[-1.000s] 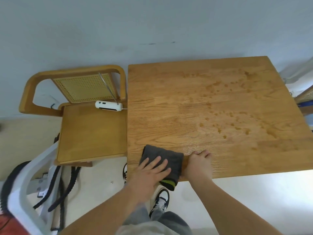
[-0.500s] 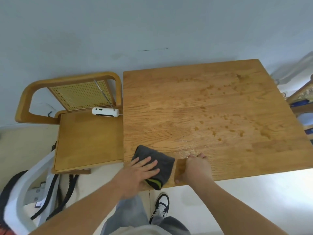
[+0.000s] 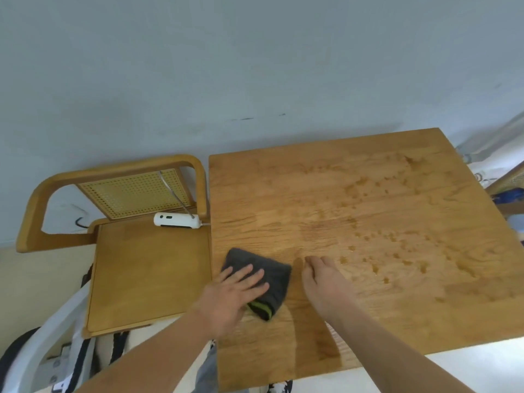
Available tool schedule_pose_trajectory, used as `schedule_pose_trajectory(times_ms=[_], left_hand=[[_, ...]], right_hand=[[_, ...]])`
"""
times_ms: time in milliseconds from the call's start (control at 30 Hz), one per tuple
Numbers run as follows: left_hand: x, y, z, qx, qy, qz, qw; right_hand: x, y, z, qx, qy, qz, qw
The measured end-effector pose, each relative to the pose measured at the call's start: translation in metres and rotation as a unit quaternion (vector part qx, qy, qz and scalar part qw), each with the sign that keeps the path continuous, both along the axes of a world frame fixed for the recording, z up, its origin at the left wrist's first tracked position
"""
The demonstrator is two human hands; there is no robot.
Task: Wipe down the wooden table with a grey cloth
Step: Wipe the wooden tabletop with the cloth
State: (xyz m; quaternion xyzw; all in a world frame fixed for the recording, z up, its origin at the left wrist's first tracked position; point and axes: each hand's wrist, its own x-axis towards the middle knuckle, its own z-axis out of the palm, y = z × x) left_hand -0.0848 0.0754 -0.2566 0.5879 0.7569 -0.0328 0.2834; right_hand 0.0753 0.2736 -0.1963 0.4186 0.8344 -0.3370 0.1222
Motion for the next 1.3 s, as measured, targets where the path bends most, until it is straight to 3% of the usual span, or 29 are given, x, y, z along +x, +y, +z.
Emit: schedule_pose_trajectory(times_ms=[133,200,233,300,367,433,600,767,833,933,1033,1133,1300], left_hand=[[-0.018,0.06,0.001,0.022,0.015,0.208,0.978],[-0.004,0.084,0.003,0.023,0.005,0.206,0.978],[0.005,0.091,0.003,0.023,-0.002,0.156,0.987],[0.012,0.093,-0.006,0.019,-0.02,-0.034,0.999],[-0.018,0.1,-0.012,0.024,-0.025,-0.201,0.979],[-0.052,0.119,-0.01,0.018,-0.001,-0.232,0.973],[-0.04,0.143,0.003,0.017,0.0,0.026,1.0],[-0.055,0.152,0.014,0.003,-0.137,-0.085,0.987],[-0.09,0.152,0.028,0.022,-0.19,-0.013,0.981],[-0.138,0.14,0.038,0.075,-0.094,0.138,0.983],[-0.163,0.125,0.033,-0.028,0.039,0.153,0.987],[-0.172,0.118,0.024,-0.09,0.014,0.148,0.985],[-0.195,0.107,0.02,-0.117,-0.015,0.102,0.988]], right_hand=[[-0.031,0.0,-0.009,0.034,0.031,-0.04,0.998],[-0.041,0.0,-0.012,0.04,0.031,-0.077,0.996],[-0.043,0.001,-0.013,0.039,0.029,-0.09,0.995],[-0.045,0.006,-0.013,0.043,0.014,-0.096,0.994],[-0.047,0.014,-0.011,0.055,-0.004,-0.094,0.994],[-0.047,0.021,-0.009,0.067,-0.013,-0.101,0.993],[-0.047,0.023,-0.003,0.073,-0.016,-0.052,0.996],[-0.065,0.038,-0.014,0.063,0.009,0.016,0.998],[-0.068,0.035,-0.023,0.057,-0.009,0.053,0.997],[-0.076,0.025,-0.037,0.067,-0.051,0.073,0.994],[-0.09,0.008,-0.044,0.06,-0.124,0.117,0.984],[-0.107,-0.004,-0.052,0.085,-0.15,0.129,0.977],[-0.126,0.007,-0.056,0.101,-0.165,0.141,0.971]])
